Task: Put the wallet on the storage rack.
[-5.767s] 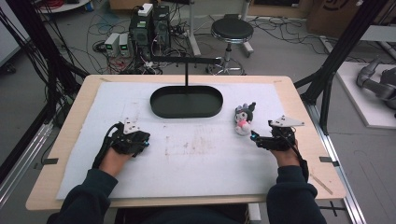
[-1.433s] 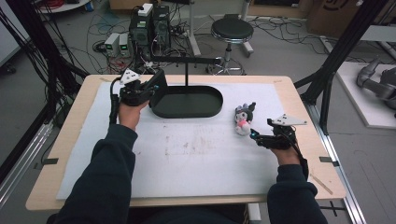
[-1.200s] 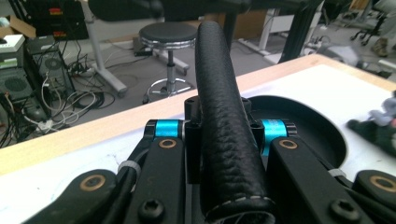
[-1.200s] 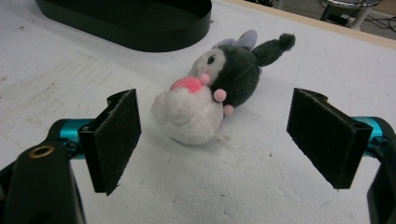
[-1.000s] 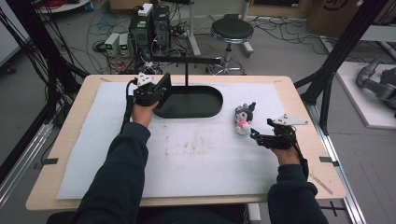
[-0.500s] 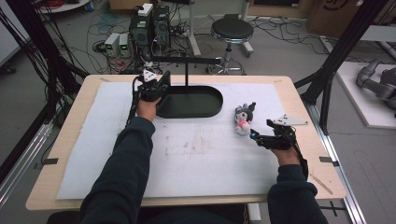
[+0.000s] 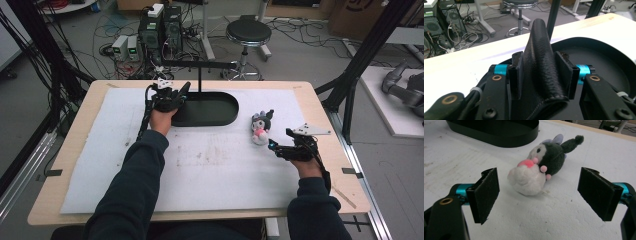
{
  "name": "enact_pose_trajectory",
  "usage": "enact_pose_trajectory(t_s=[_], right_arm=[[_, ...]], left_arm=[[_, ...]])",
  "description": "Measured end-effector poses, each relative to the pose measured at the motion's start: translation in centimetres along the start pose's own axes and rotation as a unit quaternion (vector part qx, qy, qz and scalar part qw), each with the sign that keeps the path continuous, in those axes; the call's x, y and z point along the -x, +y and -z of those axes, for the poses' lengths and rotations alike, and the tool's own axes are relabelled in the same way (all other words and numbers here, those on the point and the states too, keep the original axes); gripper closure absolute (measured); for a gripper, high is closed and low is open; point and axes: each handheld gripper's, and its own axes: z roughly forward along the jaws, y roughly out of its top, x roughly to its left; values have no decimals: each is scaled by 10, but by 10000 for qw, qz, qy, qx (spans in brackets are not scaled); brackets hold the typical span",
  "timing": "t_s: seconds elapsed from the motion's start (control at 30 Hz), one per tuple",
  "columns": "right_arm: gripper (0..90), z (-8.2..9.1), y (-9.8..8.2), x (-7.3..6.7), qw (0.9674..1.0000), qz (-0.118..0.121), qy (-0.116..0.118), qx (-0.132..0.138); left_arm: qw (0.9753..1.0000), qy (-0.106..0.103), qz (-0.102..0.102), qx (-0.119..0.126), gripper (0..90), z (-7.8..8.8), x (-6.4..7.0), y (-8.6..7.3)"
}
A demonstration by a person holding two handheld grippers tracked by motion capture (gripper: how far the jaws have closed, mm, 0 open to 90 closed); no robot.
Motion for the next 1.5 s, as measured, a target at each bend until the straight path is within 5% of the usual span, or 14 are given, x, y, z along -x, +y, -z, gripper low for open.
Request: enact_pose_trajectory(t_s=[0.17, 0.37, 0.5, 0.57, 0.67, 0.8, 0.93, 1.27, 1.5], right_arm=[[177, 1, 0, 0, 10000, 20, -19, 18], [177, 1, 0, -1, 10000, 13, -13, 14], [177, 0, 0, 0, 10000, 3, -14, 6], [177, 0, 0, 0, 10000, -18, -15, -11], [177, -1, 0, 0, 10000, 4, 3, -22], [177, -1, -1, 0, 10000, -14, 5, -27], [177, 0, -1, 0, 10000, 9, -6, -26], [177, 0, -1, 1, 10000, 35, -16, -31], [177, -2, -1, 0, 10000, 71, 5, -50]], left_arm=[[9997, -11, -224, 17, 736, 5, 6, 0], [9960, 535, -708, 146, 767, 6, 10, 2], [9942, 604, -827, 316, 769, 6, 9, 4], [9943, 637, -832, 208, 768, 4, 6, 3], [9950, 612, -764, 178, 764, 0, 5, 0], [9996, 94, -254, 81, 662, -4, 7, -4], [9995, -243, 134, -156, 540, -10, 8, -11], [9974, -292, 209, -623, 447, -23, 14, -23], [9970, -608, 396, -270, 329, -2, 16, -20]])
